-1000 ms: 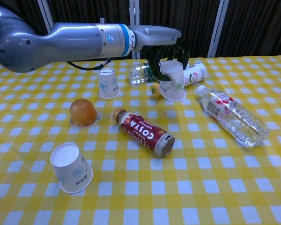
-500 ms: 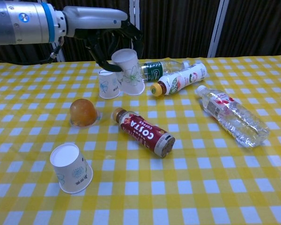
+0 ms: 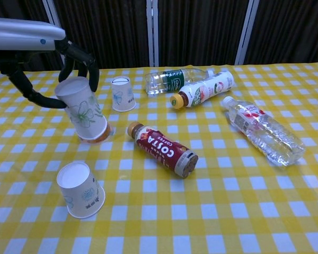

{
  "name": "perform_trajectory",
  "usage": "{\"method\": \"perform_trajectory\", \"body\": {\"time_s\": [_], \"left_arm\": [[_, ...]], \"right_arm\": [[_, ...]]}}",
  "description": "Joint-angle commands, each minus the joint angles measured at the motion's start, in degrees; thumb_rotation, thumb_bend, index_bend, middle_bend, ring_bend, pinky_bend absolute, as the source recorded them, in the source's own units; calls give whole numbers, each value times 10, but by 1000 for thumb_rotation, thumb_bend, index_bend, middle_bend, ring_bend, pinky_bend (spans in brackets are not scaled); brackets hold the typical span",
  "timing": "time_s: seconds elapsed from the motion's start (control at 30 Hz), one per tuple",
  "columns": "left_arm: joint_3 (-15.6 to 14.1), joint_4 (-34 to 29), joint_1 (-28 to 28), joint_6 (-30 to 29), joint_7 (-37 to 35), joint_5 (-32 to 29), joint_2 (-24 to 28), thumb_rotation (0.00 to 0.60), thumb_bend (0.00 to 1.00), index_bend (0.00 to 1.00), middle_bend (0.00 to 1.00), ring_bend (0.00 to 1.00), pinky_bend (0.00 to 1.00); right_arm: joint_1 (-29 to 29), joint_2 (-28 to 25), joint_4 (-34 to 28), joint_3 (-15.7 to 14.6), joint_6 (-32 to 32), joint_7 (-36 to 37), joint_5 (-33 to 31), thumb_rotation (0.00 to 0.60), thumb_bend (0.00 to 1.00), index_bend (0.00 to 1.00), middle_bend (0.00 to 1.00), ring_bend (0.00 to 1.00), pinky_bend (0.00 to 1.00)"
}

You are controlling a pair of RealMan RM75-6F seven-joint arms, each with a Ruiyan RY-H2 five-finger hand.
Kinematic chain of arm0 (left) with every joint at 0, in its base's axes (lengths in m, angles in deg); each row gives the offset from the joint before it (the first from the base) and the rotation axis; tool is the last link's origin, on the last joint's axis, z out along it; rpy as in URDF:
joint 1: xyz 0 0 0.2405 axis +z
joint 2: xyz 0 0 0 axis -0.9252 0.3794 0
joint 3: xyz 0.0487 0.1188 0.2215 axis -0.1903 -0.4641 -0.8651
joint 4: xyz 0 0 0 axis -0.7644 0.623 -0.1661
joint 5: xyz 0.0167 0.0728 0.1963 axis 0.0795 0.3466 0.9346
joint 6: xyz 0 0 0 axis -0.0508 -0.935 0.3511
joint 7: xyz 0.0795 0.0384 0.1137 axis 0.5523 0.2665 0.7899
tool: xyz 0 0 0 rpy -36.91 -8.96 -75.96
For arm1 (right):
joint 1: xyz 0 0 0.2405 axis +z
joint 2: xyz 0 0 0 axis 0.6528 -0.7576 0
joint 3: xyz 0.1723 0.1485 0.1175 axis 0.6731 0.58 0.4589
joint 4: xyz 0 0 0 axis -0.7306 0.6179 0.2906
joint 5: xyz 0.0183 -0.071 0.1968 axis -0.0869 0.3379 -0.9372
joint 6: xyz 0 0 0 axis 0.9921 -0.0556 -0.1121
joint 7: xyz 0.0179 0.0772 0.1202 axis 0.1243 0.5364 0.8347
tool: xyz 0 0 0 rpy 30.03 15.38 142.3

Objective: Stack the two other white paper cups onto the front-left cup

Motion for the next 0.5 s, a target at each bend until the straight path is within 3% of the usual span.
{"method": "perform_trajectory", "body": {"time_s": [0.03,0.23,0.5], "left_arm": [[-15,-14,13,-18,-6,27,12,600,310,465,366,378,508],[-37,-38,20,-33,4,75,21,600,307,462,360,378,505],[-41,-47,19,-20,20,88,20,600,307,461,360,378,504]], "right_arm": [[1,1,-2,-2,1,-2,3,600,0,0,0,0,0],[1,2,-4,-3,-1,-6,6,600,0,0,0,0,0],[-1,0,-3,-2,-3,-1,5,600,0,0,0,0,0]]}}
